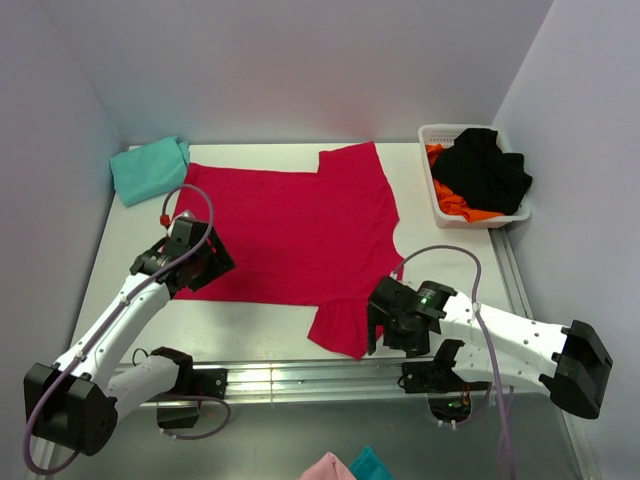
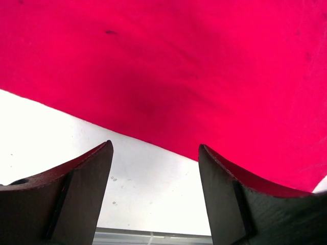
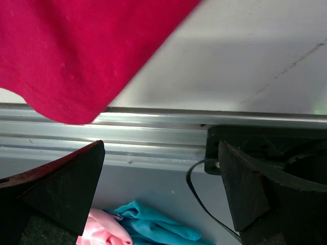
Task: Fold and stack the t-shirts
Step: Flatten the tshirt out, then fold the tshirt
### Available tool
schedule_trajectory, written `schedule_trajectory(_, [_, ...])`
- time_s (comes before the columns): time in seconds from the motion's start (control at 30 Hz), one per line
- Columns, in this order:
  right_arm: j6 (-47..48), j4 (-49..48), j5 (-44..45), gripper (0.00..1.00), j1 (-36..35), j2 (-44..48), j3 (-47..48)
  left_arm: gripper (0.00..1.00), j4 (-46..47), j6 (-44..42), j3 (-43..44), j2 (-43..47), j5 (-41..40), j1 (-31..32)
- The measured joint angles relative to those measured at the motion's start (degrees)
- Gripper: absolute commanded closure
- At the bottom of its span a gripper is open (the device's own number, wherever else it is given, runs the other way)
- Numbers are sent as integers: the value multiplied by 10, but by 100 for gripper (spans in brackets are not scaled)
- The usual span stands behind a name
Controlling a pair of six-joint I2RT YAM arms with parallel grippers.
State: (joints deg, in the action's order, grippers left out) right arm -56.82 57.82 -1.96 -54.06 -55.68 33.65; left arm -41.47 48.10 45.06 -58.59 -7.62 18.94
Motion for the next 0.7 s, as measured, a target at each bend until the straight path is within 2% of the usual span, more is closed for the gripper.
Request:
schedule_trajectory(0.17, [-27,-43,-3,2,-2,-19,-11,28,-14,23,0,-7,-18,0])
schedule_trajectory(0.4, [-38,-123,-2,3,-10,-127,-6,26,-39,28,9,-16,-52,0])
schedule_trajectory(0.57, [-47,-150,-7,17,-17,-160,1,27,-39,28,18,-28,-65,0])
schedule_trajectory(0.6, [-50,-154,-8,23,-18,-161,1,27,-40,28,18,-32,-68,0])
schedule_trajectory(0.67, [-53,-157,-8,27,-19,-166,3,28,-40,28,18,-39,-70,-1])
schedule_trajectory(0.7, [-53,-159,-8,33,-19,-171,5,28,-40,28,18,-40,-71,-2])
